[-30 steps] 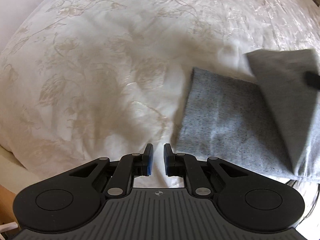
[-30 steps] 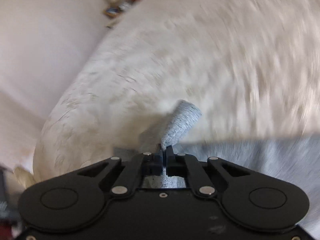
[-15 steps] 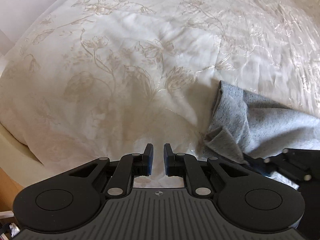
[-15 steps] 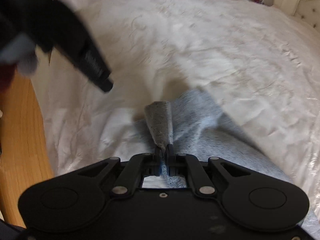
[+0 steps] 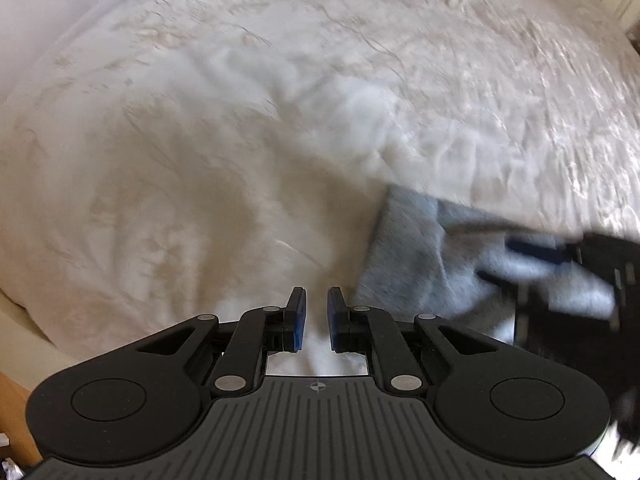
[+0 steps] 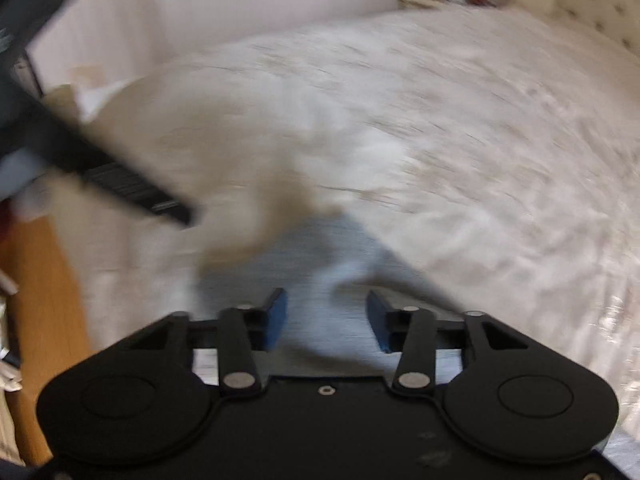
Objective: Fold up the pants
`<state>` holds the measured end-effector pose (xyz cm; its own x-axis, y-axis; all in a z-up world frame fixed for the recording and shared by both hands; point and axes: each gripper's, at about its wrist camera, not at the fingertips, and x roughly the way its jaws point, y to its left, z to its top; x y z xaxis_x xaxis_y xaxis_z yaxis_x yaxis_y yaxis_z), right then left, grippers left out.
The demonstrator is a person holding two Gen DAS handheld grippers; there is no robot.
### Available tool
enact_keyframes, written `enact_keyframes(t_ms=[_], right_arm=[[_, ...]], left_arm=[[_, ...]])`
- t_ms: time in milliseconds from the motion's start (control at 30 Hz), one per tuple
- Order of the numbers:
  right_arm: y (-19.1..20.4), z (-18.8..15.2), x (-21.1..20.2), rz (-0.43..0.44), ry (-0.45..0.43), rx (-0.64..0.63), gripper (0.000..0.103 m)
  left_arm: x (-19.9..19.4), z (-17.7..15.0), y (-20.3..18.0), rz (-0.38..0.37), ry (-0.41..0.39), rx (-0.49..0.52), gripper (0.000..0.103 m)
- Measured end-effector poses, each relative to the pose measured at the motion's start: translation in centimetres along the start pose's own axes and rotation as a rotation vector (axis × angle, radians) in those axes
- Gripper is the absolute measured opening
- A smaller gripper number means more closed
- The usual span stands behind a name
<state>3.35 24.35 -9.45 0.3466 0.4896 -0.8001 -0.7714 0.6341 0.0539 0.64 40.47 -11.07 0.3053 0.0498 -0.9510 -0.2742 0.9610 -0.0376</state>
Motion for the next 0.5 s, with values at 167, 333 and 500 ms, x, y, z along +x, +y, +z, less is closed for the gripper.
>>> enact_keyframes(t_ms=[167, 333, 500], right_arm=[[-4.1, 1.1, 1.9, 0.088, 0.082, -0.05, 0.039], [-5.1, 1.7, 4.7, 0.206, 0.201, -0.149, 0.041], [-5.2, 2.3, 5.7, 0.24, 0.236, -0.185, 0.046]], left_arm=[[2.2, -1.6, -1.7, -0.023, 0.077, 0.064, 0.012], [4.0, -2.8, -2.2, -0.007, 0.126, 0.073, 0.012], [4.0, -2.7, -1.5, -0.02, 0.129, 0.037, 0.012]])
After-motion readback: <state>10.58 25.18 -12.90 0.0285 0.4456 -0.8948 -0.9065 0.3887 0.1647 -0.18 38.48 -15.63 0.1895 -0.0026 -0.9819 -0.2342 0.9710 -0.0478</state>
